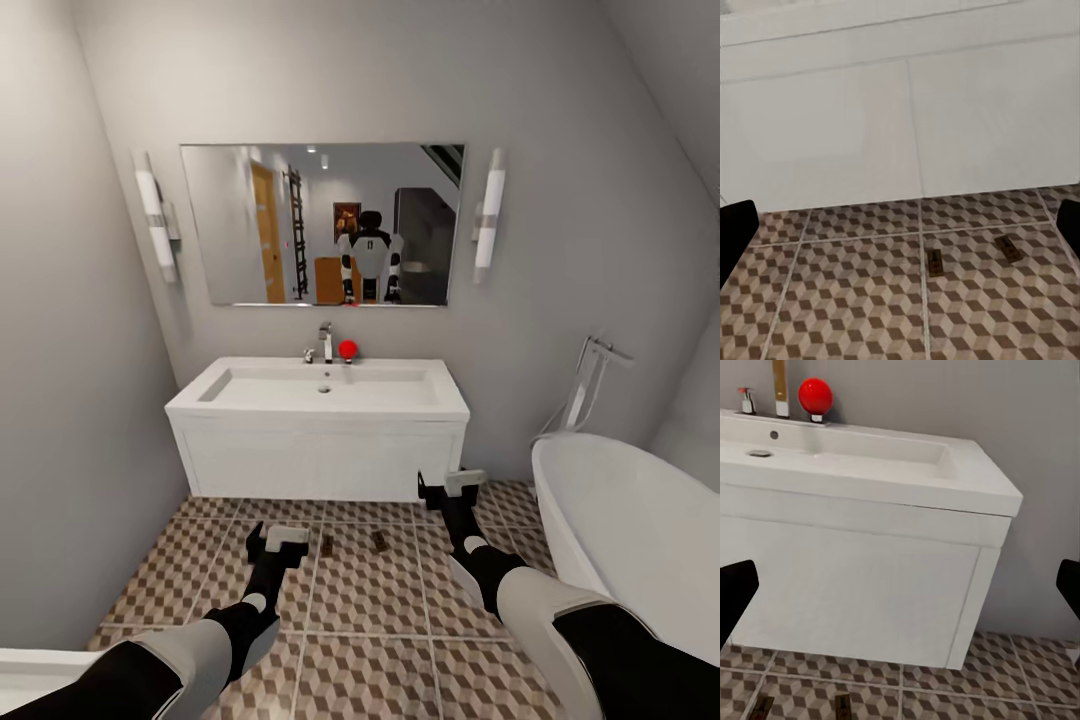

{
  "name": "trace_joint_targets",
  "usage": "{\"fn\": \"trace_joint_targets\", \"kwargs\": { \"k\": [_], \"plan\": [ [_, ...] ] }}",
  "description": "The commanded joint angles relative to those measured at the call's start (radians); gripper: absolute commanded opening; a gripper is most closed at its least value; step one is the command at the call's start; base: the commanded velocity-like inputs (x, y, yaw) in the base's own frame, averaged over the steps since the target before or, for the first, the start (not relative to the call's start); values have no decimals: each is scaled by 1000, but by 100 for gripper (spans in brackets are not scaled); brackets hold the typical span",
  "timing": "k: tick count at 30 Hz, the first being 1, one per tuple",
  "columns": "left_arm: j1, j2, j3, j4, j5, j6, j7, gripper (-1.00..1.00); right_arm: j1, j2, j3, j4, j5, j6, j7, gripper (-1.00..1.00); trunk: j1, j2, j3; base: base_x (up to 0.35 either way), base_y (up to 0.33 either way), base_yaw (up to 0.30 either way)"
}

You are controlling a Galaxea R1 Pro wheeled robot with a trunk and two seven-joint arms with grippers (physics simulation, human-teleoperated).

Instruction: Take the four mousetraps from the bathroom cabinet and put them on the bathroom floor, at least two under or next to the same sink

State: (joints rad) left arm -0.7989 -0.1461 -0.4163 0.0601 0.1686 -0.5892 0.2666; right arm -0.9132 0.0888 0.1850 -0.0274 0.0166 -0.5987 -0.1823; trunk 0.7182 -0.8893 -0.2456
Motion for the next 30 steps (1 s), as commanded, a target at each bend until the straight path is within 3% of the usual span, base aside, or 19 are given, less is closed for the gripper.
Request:
{"fn": "trace_joint_targets", "kwargs": {
  "k": [1, 30],
  "plan": [
    [-2, -1, -9, 4, 8, -6, 2, 100, -1, 0, 8, 1, 2, -1, -9, 100, -4, 6, 3, 0, 0, 0],
    [-2, -1, -9, 4, 8, -5, 2, 100, -1, 0, 7, 1, 2, 0, -9, 100, -115, 209, 141, 0, 0, -5]
  ]
}}
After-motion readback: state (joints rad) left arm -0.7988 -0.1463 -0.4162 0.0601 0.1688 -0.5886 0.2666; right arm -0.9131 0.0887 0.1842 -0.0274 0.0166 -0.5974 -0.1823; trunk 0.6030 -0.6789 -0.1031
